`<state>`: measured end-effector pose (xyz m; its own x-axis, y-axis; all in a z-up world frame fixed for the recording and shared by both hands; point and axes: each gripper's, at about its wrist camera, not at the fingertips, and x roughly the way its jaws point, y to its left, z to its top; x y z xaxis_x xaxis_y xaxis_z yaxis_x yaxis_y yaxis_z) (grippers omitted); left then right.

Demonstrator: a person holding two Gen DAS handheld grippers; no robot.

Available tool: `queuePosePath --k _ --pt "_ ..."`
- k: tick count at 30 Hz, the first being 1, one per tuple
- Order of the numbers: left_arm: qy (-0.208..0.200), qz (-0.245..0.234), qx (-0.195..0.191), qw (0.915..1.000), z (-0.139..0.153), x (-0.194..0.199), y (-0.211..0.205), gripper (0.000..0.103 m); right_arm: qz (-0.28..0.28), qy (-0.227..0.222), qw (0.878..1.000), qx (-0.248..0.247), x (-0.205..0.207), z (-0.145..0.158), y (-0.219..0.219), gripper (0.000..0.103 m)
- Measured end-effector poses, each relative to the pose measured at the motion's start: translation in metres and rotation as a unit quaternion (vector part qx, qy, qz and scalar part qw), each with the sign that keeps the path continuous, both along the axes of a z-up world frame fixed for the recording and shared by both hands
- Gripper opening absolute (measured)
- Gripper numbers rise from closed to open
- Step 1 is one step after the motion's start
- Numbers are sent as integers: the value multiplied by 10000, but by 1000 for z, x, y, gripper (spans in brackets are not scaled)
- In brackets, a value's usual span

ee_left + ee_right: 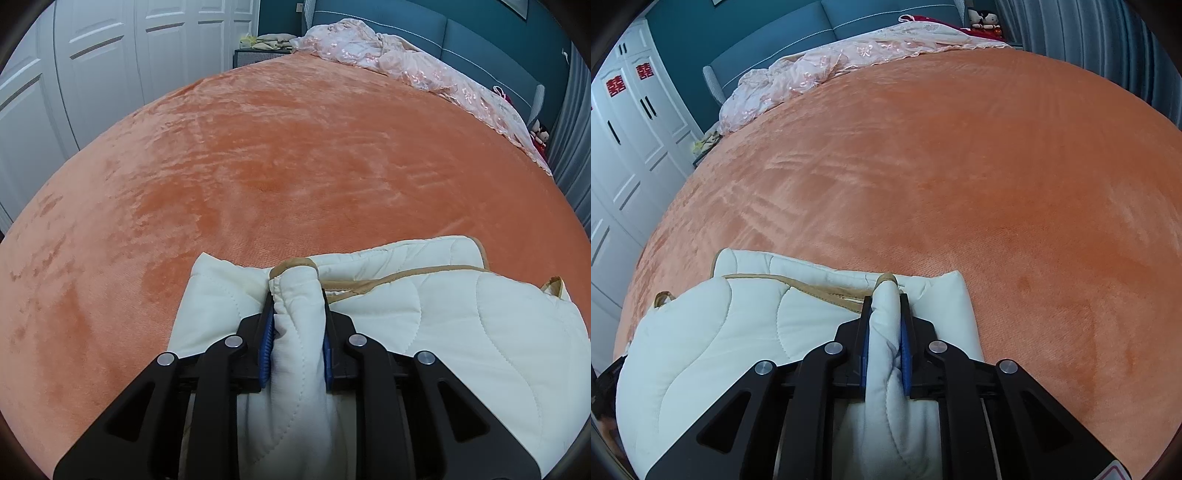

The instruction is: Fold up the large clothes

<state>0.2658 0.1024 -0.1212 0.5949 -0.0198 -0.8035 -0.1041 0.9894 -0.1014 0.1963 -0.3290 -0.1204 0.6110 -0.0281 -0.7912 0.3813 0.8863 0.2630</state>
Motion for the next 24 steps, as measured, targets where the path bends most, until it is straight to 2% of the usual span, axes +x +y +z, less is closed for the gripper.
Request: queuePosePath --k 1,2,3,5,6,9,10,12,14,19,22,24 --pt "95 -33 -7 9999 4 2 1 21 -20 67 10000 -3 1 5 -2 10" --pt "172 -63 -16 9998 9 3 3 23 -89 134 9999 -54 1 11 -2 16" --pt "216 -64 -14 9997 17 3 5 27 -222 156 9995 -178 -1 21 -3 29" --pt "135 36 -18 9999 35 -6 12 66 -398 -55 9985 -375 -12 43 0 33" --pt "-33 75 -120 9999 48 -13 17 68 -377 -137 9985 -382 -17 50 2 33" --pt "-212 93 -237 9995 79 -25 22 66 -133 -296 9989 -335 -24 73 23 33" --pt "-278 27 -334 9991 88 -28 20 63 66 -352 9991 -242 -24 79 36 33" --pt "-395 -190 -505 9978 104 -31 9 62 592 -427 9973 -76 -18 88 68 30" --pt "-383 -492 -487 9969 110 -32 -12 60 1100 -402 9931 41 -7 92 104 30" --pt "-57 -1030 -513 9933 97 -30 -56 59 2040 -277 9785 144 20 95 183 29" --pt "196 -1188 -833 9892 85 -29 -66 59 2239 -159 9744 154 28 90 205 29" --pt "289 -1233 -787 9888 76 -29 -75 59 2231 5 9745 231 32 82 209 30"
